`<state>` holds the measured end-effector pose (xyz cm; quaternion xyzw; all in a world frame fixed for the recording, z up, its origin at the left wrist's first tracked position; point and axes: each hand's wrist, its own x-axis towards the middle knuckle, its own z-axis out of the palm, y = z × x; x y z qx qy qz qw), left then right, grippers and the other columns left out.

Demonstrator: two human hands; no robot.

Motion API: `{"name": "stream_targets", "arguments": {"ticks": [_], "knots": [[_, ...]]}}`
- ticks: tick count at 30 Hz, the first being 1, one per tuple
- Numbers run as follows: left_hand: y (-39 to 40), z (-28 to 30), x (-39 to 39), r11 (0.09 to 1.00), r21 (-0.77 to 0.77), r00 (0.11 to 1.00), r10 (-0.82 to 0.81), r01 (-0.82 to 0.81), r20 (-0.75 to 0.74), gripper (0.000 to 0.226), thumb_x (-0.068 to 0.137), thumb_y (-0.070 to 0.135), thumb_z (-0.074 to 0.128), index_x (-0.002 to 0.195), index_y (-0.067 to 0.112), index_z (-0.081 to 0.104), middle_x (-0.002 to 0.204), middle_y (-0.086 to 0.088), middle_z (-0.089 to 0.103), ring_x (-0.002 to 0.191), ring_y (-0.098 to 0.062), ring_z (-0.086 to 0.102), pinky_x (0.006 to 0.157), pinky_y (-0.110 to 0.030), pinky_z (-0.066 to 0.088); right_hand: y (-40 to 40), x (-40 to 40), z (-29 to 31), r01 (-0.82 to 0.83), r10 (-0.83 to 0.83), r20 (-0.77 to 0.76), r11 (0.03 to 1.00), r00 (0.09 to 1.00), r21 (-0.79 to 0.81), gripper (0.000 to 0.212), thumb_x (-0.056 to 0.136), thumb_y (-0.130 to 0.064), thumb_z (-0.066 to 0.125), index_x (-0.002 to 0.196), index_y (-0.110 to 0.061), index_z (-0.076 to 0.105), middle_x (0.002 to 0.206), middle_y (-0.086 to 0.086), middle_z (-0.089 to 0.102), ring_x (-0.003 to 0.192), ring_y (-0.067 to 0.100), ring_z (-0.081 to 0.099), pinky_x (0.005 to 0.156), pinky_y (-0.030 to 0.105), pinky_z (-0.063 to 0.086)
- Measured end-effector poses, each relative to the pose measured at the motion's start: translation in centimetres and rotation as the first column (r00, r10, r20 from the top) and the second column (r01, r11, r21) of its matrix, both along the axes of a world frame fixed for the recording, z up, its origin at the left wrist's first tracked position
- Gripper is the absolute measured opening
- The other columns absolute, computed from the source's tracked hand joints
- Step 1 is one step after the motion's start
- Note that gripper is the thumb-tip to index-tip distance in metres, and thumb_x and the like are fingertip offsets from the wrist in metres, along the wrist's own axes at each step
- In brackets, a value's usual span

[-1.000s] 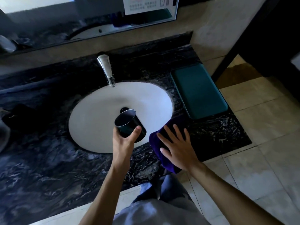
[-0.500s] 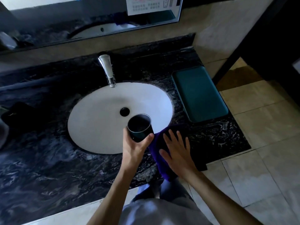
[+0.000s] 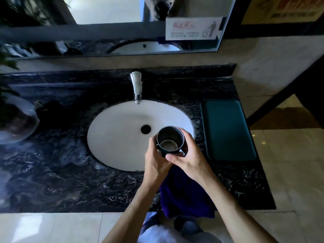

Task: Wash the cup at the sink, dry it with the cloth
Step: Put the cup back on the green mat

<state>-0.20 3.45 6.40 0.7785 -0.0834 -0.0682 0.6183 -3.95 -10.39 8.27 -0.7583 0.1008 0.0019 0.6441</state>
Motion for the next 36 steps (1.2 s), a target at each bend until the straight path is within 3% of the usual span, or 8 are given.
{"name": "stream_targets", "arguments": {"ticks": [6, 8, 11, 15, 18, 23, 30, 36], "knots": [[-2.5, -0.7, -1.1, 0.999, 0.047, 1.0, 0.0, 0.0, 0.001, 0.084, 0.08, 0.033, 0.087, 0.148, 0.04, 0.038, 0.146, 0.025, 0.056, 0.135, 0.005, 0.053, 0.11, -0.026, 0.049, -3.5, 0.2, -0.7, 0.072, -0.071, 0.071, 0.997, 0.995, -0.019, 0.07, 0.076, -0.02, 0.088, 0.137, -0.029, 0.054, 0.13, -0.013, 0.068, 0.124, 0.004, 0.062, 0.104, 0.022, 0.048], [-3.1, -2.1, -2.0, 0.974, 0.227, 0.998, -0.01, -0.003, 0.057, 0.083, 0.089, 0.034, 0.083, 0.155, 0.036, 0.033, 0.162, 0.013, 0.041, 0.15, -0.006, 0.038, 0.118, -0.039, 0.042, -4.9, 0.1, -0.8, 0.124, -0.122, 0.071, 0.992, 0.99, -0.033, 0.071, 0.073, -0.03, 0.087, 0.135, -0.034, 0.053, 0.13, -0.013, 0.068, 0.123, 0.004, 0.062, 0.105, 0.026, 0.049], [-4.7, -4.9, -4.2, 0.788, 0.614, 0.988, -0.129, 0.046, 0.091, 0.073, 0.095, 0.054, 0.061, 0.158, 0.025, 0.042, 0.17, -0.013, 0.032, 0.157, -0.035, 0.027, 0.121, -0.06, 0.032, -7.0, 0.0, -1.3, 0.202, -0.201, 0.055, 0.979, 0.978, -0.021, 0.074, 0.07, -0.034, 0.085, 0.137, -0.028, 0.054, 0.135, -0.005, 0.066, 0.126, 0.011, 0.062, 0.11, 0.041, 0.049], [-5.9, -8.3, -6.8, 0.494, 0.853, 0.924, -0.38, 0.168, 0.038, 0.073, 0.096, 0.07, 0.042, 0.161, 0.037, 0.037, 0.171, -0.003, 0.027, 0.157, -0.039, 0.025, 0.123, -0.06, 0.017, -9.4, -0.6, -2.0, 0.272, -0.271, 0.029, 0.962, 0.962, -0.038, 0.077, 0.069, -0.033, 0.084, 0.138, -0.021, 0.051, 0.135, -0.001, 0.065, 0.126, 0.016, 0.062, 0.11, 0.048, 0.048], [-5.6, -9.6, -6.9, 0.422, 0.891, 0.912, -0.409, 0.166, 0.023, 0.072, 0.096, 0.072, 0.04, 0.16, 0.039, 0.038, 0.169, -0.004, 0.033, 0.155, -0.039, 0.032, 0.12, -0.059, 0.016, -11.6, -0.9, -2.5, 0.317, -0.315, 0.031, 0.943, 0.948, -0.106, 0.081, 0.072, -0.034, 0.085, 0.142, -0.018, 0.046, 0.138, 0.003, 0.061, 0.127, 0.018, 0.059, 0.109, 0.037, 0.047], [-5.9, -9.9, -6.8, 0.393, 0.901, 0.914, -0.406, 0.183, -0.008, 0.073, 0.094, 0.07, 0.043, 0.159, 0.037, 0.042, 0.167, -0.006, 0.04, 0.154, -0.039, 0.035, 0.12, -0.059, 0.018, -16.3, -0.5, -4.0, 0.462, -0.466, 0.025, 0.866, 0.884, -0.193, 0.079, 0.079, -0.02, 0.087, 0.143, -0.017, 0.042, 0.128, -0.007, 0.052, 0.113, -0.001, 0.048, 0.087, -0.002, 0.034], [-6.0, -9.7, -6.7, 0.376, 0.906, 0.912, -0.41, 0.194, -0.025, 0.071, 0.095, 0.069, 0.043, 0.159, 0.038, 0.041, 0.167, -0.006, 0.04, 0.153, -0.039, 0.035, 0.12, -0.058, 0.018, -18.2, 0.4, -6.3, 0.478, -0.493, -0.009, 0.847, 0.87, -0.232, 0.081, 0.08, -0.015, 0.087, 0.146, -0.011, 0.041, 0.131, -0.004, 0.051, 0.119, 0.011, 0.049, 0.099, 0.023, 0.035], [-5.9, -9.6, -6.8, 0.377, 0.906, 0.914, -0.405, 0.195, -0.029, 0.071, 0.095, 0.068, 0.043, 0.159, 0.037, 0.041, 0.167, -0.006, 0.039, 0.154, -0.038, 0.035, 0.119, -0.063, 0.033, -18.0, 1.1, -7.2, 0.483, -0.499, -0.006, 0.842, 0.867, -0.239, 0.079, 0.079, -0.008, 0.086, 0.145, -0.006, 0.042, 0.119, -0.011, 0.054, 0.11, 0.001, 0.048, 0.084, -0.004, 0.032]]}}
